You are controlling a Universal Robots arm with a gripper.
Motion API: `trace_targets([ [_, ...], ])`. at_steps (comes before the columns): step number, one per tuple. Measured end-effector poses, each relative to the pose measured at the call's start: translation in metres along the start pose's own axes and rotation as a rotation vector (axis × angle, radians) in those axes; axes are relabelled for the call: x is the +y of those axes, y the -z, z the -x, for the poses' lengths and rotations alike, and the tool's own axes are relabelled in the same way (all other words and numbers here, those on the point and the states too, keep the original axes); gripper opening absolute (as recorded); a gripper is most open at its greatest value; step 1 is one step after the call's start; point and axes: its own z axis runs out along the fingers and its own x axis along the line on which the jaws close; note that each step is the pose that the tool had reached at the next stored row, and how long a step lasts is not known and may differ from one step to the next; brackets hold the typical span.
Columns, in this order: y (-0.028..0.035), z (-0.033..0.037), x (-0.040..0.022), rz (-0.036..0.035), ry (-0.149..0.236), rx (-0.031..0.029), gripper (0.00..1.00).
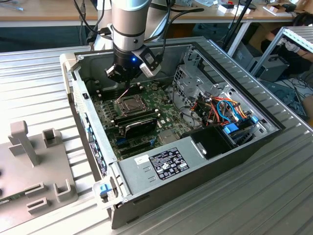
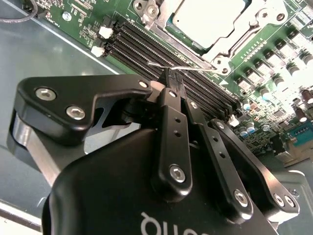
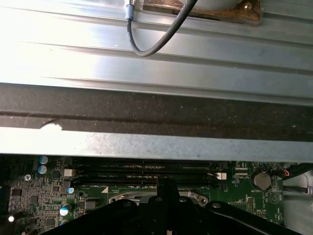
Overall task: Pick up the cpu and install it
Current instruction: 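Install the first cpu locking lever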
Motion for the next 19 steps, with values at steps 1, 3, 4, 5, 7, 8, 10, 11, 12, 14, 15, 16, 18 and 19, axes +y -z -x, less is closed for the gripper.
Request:
trace_targets([
  [1,0.0001,0.0000,-0.0003,-0.0001,0.000,0.0001,0.11],
  [3,-0.0003,-0.0001,-0.0006,-0.0001,0.000,0.0001,0.11],
  [4,-0.0007,-0.0002,-0.0007,-0.0001,0.000,0.0001,0.11],
  [5,-0.0013,-0.0002,-0.0008,-0.0002,0.000,0.0002,0.11],
  [7,-0.0027,-0.0004,-0.0011,-0.0002,0.000,0.0002,0.11],
  [8,-0.0034,-0.0005,-0.0012,-0.0002,0.000,0.0001,0.11],
  [10,-0.0048,-0.0007,-0.0014,-0.0001,0.000,0.0002,0.11],
  [11,-0.0053,-0.0007,-0.0015,-0.0002,0.000,0.0002,0.11],
  [12,-0.0058,-0.0007,-0.0016,-0.0002,0.000,0.0002,0.11],
  [14,-0.0068,-0.0002,-0.0018,-0.0002,0.000,0.0002,0.11],
  [15,-0.0074,0.0004,-0.0019,-0.0003,0.000,0.0003,0.11],
  [16,-0.0081,0.0012,-0.0020,-0.0002,0.000,0.0002,0.11],
  [18,-0.0084,0.0016,-0.0021,-0.0004,0.000,0.0003,0.11],
  [19,-0.0085,0.0016,-0.0021,-0.0004,0.000,0.0003,0.11],
])
